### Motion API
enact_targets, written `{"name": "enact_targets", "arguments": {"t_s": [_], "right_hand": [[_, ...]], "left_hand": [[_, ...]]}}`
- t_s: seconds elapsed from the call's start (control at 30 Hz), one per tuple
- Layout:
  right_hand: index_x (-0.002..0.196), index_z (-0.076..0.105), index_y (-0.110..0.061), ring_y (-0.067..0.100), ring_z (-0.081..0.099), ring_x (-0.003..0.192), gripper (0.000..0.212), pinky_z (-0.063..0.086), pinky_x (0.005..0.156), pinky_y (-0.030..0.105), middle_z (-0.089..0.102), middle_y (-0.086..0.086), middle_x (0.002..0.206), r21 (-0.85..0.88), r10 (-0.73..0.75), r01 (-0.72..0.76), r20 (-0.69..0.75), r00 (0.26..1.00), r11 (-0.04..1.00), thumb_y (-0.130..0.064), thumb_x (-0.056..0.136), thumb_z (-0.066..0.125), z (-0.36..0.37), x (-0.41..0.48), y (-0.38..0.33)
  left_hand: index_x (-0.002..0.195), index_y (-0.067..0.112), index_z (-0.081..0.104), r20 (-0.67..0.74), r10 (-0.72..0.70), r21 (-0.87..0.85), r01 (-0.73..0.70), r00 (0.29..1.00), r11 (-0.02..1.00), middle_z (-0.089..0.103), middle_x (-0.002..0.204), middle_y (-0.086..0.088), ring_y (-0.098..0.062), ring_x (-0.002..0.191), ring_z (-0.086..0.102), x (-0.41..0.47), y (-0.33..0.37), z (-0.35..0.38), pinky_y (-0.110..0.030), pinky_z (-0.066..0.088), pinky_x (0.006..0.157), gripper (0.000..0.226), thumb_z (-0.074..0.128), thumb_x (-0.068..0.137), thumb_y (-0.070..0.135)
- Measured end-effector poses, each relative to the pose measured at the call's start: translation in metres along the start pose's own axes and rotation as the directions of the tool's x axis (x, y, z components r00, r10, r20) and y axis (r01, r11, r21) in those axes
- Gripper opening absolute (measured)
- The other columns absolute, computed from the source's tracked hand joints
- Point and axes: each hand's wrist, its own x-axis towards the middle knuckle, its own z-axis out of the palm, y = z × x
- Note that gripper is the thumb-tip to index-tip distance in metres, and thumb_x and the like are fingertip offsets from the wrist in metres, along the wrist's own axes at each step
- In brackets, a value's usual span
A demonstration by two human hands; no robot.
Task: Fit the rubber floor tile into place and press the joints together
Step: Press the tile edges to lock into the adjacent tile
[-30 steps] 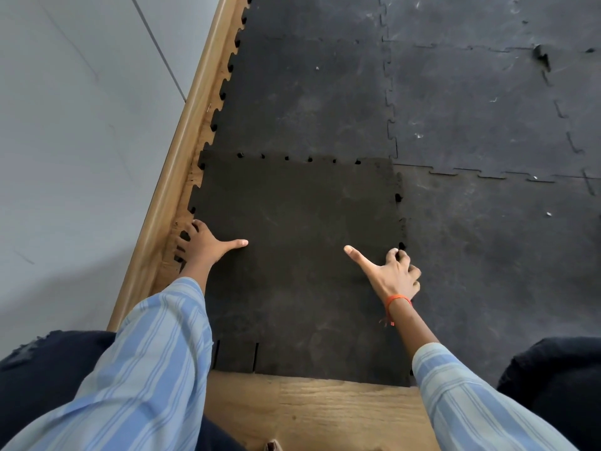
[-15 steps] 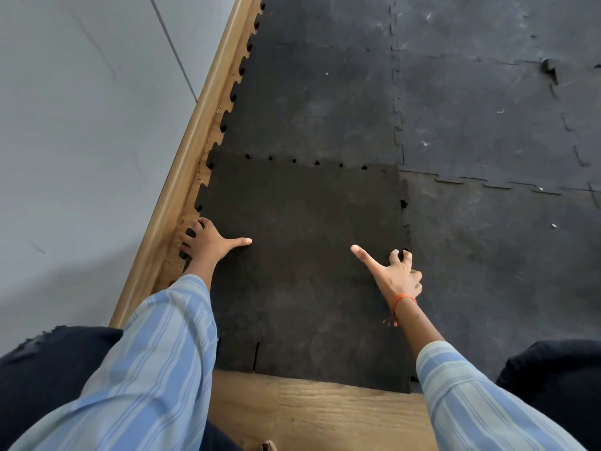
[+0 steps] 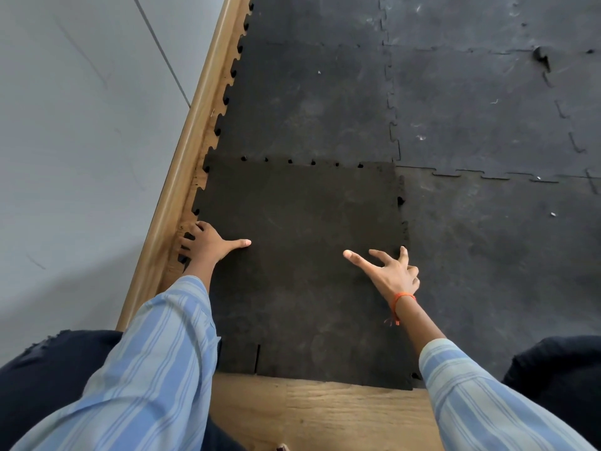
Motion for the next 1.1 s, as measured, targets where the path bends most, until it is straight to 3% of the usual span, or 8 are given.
{"name": "enact_targets", "arguments": {"t_s": [0.1,0.2,0.33,0.43,0.53,0.77,0.93,1.1], "right_hand": [[0.131,0.048,-0.047,0.034,0.013,0.142,0.093,0.005,0.118,0.049,0.004,0.004,0.161,-0.045,-0.021,0.02,-0.014,1.0,0.999,-0.093,0.05,0.048,0.007,0.001,0.002],[0.142,0.03,-0.046,0.032,0.007,0.145,0.101,-0.001,0.117,0.05,-0.004,0.007,0.161,-0.163,-0.053,0.045,-0.042,0.998,0.986,-0.094,0.054,0.042,0.02,0.0,0.007],[0.152,0.009,-0.024,0.026,-0.003,0.148,0.098,-0.004,0.117,0.048,-0.009,0.01,0.161,-0.199,-0.096,0.075,-0.101,0.99,0.977,-0.08,0.077,0.036,0.03,0.005,0.015],[0.151,0.001,-0.005,0.026,-0.007,0.148,0.086,-0.001,0.12,0.044,-0.008,0.016,0.16,-0.211,-0.114,0.062,-0.247,0.962,0.975,-0.06,0.092,0.033,0.04,0.003,0.036],[0.149,-0.001,0.0,0.026,-0.008,0.148,0.083,-0.001,0.121,0.04,-0.009,0.017,0.16,-0.243,-0.129,0.053,-0.308,0.943,0.969,-0.053,0.095,0.032,0.048,-0.001,0.055],[0.149,-0.005,-0.001,0.025,-0.011,0.148,0.092,-0.005,0.118,0.04,-0.012,0.015,0.159,-0.311,-0.145,0.063,-0.249,0.958,0.948,-0.064,0.087,0.021,0.05,0.007,0.066],[0.149,-0.006,-0.001,0.024,-0.013,0.147,0.089,-0.006,0.119,0.043,-0.014,0.014,0.159,-0.315,-0.123,0.058,-0.19,0.974,0.947,-0.059,0.093,0.031,0.048,0.012,0.065],[0.149,-0.01,-0.003,0.023,-0.017,0.147,0.091,-0.01,0.118,0.041,-0.017,0.013,0.159,-0.337,-0.094,0.038,-0.149,0.984,0.941,-0.063,0.091,0.025,0.046,0.013,0.064]], "left_hand": [[0.153,0.006,0.004,0.02,-0.019,0.008,0.019,1.0,1.0,0.005,0.158,-0.02,-0.048,0.142,0.01,0.002,0.002,-0.003,-0.062,0.018,0.112,0.133,0.073,0.06,0.072],[0.152,0.006,-0.005,0.069,-0.012,0.013,0.011,0.998,1.0,-0.006,0.159,-0.023,-0.049,0.143,-0.001,-0.004,0.008,0.0,-0.061,0.01,0.114,0.129,0.065,0.068,0.074],[0.151,0.01,-0.017,0.08,0.089,0.035,-0.092,0.993,0.995,-0.027,0.155,-0.022,-0.042,0.142,-0.024,-0.031,0.035,0.03,-0.06,-0.004,0.113,0.114,0.04,0.08,0.079],[0.151,0.009,-0.016,0.044,0.235,0.081,-0.238,0.971,0.968,-0.027,0.155,-0.022,-0.039,0.142,-0.025,-0.057,0.056,0.058,-0.061,-0.005,0.112,0.107,0.028,0.083,0.079],[0.151,0.007,-0.013,-0.009,0.311,0.121,-0.307,0.951,0.944,-0.023,0.156,-0.022,-0.038,0.143,-0.022,-0.072,0.064,0.073,-0.062,-0.005,0.112,0.103,0.024,0.086,0.077],[0.151,0.004,-0.011,-0.077,0.294,0.148,-0.28,0.953,0.948,-0.019,0.157,-0.023,-0.039,0.144,-0.018,-0.073,0.069,0.083,-0.064,-0.003,0.112,0.104,0.02,0.085,0.077],[0.151,0.004,-0.011,-0.073,0.284,0.134,-0.273,0.956,0.953,-0.019,0.157,-0.023,-0.039,0.144,-0.019,-0.073,0.07,0.085,-0.064,-0.004,0.111,0.105,0.02,0.084,0.078],[0.15,0.003,-0.014,-0.064,0.285,0.151,-0.273,0.956,0.95,-0.022,0.156,-0.024,-0.039,0.143,-0.021,-0.071,0.072,0.083,-0.063,-0.004,0.111,0.105,0.02,0.085,0.078]]}}
